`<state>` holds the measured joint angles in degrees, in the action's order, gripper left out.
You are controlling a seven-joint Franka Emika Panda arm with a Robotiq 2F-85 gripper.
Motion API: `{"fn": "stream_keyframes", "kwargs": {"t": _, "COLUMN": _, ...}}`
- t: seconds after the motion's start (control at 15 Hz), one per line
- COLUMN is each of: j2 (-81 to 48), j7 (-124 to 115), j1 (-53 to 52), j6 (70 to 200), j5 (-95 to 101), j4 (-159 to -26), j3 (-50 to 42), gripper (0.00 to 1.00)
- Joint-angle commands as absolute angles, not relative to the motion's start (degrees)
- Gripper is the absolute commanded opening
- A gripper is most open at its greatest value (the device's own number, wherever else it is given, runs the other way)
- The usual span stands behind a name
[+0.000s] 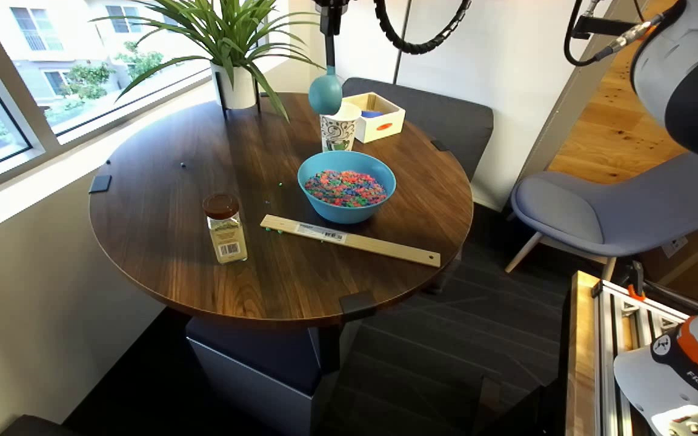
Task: Use the blue measuring spoon to place cereal from the blue bowl into the box.
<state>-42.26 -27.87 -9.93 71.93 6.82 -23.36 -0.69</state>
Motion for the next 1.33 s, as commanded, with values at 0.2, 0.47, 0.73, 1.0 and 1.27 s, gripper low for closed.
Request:
{"fn": "stream_keyframes", "kwargs": {"t": 0.2, "j2": -42.13, "j7": -31.93, "j1": -9.07, "j6": 71.03, "j5": 1.44, "j4": -25.35, "j3": -0.63, "gripper": 0.09}}
{"fn": "stream_keyframes", "kwargs": {"t": 0.47, "j2": -42.63, "j7": -33.38, "j1": -9.0, "j6": 70.97, "j5": 0.85, "j4": -26.18, "j3": -0.56, "gripper": 0.09}}
{"fn": "stream_keyframes", "kwargs": {"t": 0.73, "j2": -42.95, "j7": -42.8, "j1": -13.16, "j6": 68.09, "j5": 8.61, "j4": -27.02, "j3": -6.15, "gripper": 0.05}}
{"fn": "stream_keyframes", "kwargs": {"t": 1.0, "j2": -44.62, "j7": -44.89, "j1": -13.16, "j6": 59.64, "j5": 6.33, "j4": -24.82, "j3": -4.42, "gripper": 0.05}}
{"fn": "stream_keyframes", "kwargs": {"t": 1.27, "j2": -45.46, "j7": -48.13, "j1": -11.03, "j6": 62.31, "j5": -0.52, "j4": -24.36, "j3": -1.09, "gripper": 0.05}}
